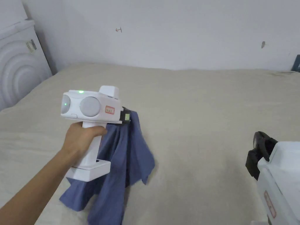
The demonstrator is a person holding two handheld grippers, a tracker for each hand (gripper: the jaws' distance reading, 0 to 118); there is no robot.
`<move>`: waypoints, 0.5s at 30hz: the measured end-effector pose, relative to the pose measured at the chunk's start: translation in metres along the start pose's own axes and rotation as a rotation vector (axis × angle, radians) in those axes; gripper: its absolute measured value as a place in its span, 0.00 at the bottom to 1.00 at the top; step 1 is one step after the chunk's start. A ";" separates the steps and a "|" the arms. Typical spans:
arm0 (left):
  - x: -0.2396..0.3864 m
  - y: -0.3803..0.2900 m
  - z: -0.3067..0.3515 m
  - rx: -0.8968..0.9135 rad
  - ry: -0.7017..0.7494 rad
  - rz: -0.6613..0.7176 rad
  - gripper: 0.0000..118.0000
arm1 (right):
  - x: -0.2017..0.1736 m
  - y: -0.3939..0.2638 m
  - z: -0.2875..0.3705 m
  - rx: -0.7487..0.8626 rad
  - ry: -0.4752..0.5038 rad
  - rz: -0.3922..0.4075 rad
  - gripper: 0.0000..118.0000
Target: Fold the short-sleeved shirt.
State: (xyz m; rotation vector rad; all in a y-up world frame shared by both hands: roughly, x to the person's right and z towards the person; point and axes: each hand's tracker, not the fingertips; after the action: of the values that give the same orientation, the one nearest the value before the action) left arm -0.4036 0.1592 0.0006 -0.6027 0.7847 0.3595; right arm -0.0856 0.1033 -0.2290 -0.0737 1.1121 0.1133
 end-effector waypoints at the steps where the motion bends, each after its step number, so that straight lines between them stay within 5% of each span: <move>1: 0.016 0.011 0.001 0.010 -0.027 -0.025 0.04 | 0.006 0.001 0.002 0.005 -0.013 -0.002 0.00; 8: 0.115 0.054 -0.004 0.078 -0.232 -0.145 0.04 | 0.046 0.007 0.017 0.025 -0.117 -0.005 0.00; 15: 0.198 0.030 -0.055 -0.052 -0.334 -0.269 0.04 | 0.082 0.006 0.035 0.025 -0.211 0.002 0.00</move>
State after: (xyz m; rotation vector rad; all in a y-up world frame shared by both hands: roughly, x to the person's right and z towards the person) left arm -0.3183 0.1646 -0.1884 -0.6671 0.3687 0.2256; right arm -0.0195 0.1174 -0.2868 -0.0373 0.9029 0.1066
